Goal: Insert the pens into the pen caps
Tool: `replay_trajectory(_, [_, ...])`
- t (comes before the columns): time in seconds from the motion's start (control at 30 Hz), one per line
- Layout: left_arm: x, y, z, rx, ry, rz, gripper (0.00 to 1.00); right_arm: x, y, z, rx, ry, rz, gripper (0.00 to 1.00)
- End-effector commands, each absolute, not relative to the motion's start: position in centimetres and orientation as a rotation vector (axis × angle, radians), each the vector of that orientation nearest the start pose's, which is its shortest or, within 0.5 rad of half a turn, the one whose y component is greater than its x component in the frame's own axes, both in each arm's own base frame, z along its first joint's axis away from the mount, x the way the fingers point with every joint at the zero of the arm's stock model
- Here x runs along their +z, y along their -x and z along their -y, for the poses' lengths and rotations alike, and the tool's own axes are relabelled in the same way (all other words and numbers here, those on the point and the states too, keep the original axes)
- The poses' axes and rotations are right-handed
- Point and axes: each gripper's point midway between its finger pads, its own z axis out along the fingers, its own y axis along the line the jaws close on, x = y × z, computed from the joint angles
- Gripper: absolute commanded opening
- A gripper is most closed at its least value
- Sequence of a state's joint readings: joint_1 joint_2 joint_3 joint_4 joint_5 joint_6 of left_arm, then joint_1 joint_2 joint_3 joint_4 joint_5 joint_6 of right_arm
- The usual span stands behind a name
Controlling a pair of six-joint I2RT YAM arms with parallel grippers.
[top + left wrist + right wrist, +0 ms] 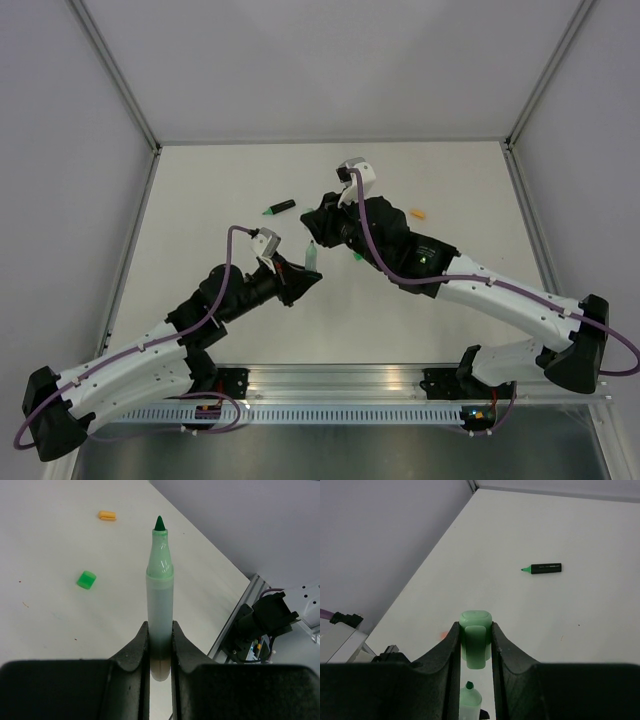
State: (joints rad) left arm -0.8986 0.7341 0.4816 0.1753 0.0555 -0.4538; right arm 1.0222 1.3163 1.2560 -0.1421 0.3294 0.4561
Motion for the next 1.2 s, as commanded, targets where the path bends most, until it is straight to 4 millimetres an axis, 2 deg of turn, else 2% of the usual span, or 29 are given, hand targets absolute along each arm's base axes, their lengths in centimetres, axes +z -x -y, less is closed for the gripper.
replay_trajectory(0.0, [26.2,-17.9,27.1,-1.073,-0.451,-1.608,0.02,34.3,-25.0,-34.9,0.816,0.274,-1.761,0.0])
replay_trajectory(0.57, [26.1,-18.3,26.8,-1.045,-0.432,-1.612,0.02,32.7,-23.2,-35.4,0.797,0.302,-1.772,0.0])
replay_trajectory(0.67, [26.1,-18.3,26.7,-1.046,-0.428,-1.61,0.02,32.6,-23.3,-35.0,0.768,0.292,-1.768,0.0])
replay_trajectory(1.0, [26.1,-18.4,26.6,-1.041,-0.424,-1.612,0.02,33.9,-23.8,-33.7,0.705,0.269,-1.748,0.0])
replay_trajectory(1.1, [26.2,-18.5,26.4,-1.032,-0.411,-1.604,0.02,33.4,-23.4,-34.0,0.728,0.28,-1.76,0.0])
replay_trajectory(1.17, [26.3,-18.5,26.3,-1.031,-0.408,-1.603,0.02,32.1,-23.2,-34.4,0.751,0.286,-1.775,0.0])
